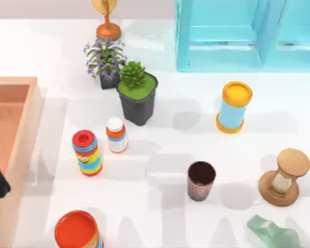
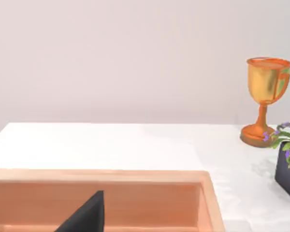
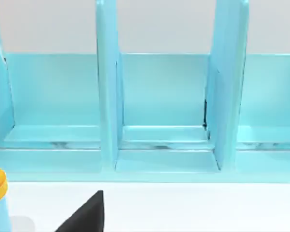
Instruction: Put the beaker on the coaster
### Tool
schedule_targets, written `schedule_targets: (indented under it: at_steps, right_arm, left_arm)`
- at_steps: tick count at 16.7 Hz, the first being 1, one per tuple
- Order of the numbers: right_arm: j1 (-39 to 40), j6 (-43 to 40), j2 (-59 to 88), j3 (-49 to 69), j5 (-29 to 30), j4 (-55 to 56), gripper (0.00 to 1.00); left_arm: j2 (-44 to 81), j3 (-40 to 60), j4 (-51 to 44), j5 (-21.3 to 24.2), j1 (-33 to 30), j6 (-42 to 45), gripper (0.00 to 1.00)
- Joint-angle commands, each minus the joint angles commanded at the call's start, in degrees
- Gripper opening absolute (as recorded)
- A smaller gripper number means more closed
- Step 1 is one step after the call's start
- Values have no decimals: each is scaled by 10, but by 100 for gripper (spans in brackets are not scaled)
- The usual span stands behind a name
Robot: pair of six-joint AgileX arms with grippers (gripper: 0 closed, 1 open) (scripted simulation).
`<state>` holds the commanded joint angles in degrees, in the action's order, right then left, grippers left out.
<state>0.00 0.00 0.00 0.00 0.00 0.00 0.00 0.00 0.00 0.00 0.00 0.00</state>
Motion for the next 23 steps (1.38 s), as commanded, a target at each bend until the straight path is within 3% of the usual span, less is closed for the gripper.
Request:
schedule_targets:
  at_steps: [5, 9, 23]
  right_arm:
    - [12, -14, 30, 23, 6, -26, 100]
    - [57, -62, 130, 111, 21, -108, 100]
    - [355, -352, 768, 708, 10, -538, 100]
  left_arm:
    - [0, 0, 0, 0, 0, 0, 100]
    - [0, 0, 0, 0, 0, 0, 100]
    - [0, 0, 0, 0, 0, 0, 100]
